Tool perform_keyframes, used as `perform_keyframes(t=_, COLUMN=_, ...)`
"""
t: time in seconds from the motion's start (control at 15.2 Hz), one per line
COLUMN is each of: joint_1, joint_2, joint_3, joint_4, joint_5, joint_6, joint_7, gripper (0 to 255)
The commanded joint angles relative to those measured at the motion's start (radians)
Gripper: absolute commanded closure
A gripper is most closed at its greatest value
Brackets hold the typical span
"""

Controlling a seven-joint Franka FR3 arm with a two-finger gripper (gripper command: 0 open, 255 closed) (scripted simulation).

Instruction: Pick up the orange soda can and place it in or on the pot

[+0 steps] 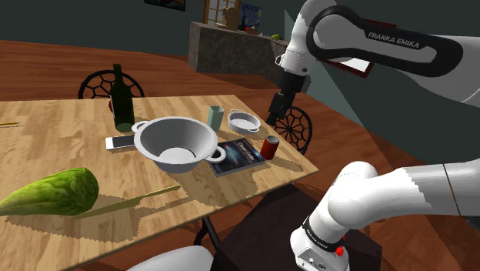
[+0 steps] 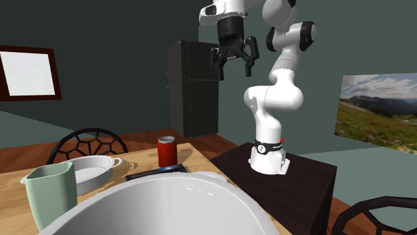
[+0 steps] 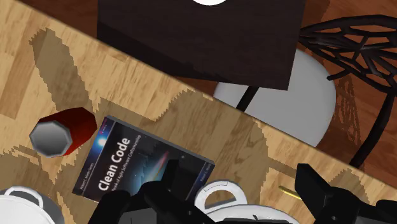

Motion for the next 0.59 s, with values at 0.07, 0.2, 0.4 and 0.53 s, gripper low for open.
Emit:
perform_keyframes(t=0.07, joint_1=-0.007, joint_2=0.009, joint_3=-0.013, joint_4=-0.016, joint_5=-0.013, joint_6=0.026, joint_7=-0.016, gripper=0)
perform_keyframes(t=0.2, joint_1=-0.022, joint_2=0.03, joint_3=-0.039, joint_4=-0.046, joint_5=-0.038, joint_6=0.078, joint_7=-0.047, gripper=0)
perform_keyframes(t=0.4, joint_1=-0.044, joint_2=0.073, joint_3=-0.08, joint_4=-0.082, joint_5=-0.074, joint_6=0.159, joint_7=-0.093, gripper=0)
perform_keyframes(t=0.53, joint_1=-0.059, joint_2=0.109, joint_3=-0.107, joint_4=-0.099, joint_5=-0.096, joint_6=0.215, joint_7=-0.122, gripper=0)
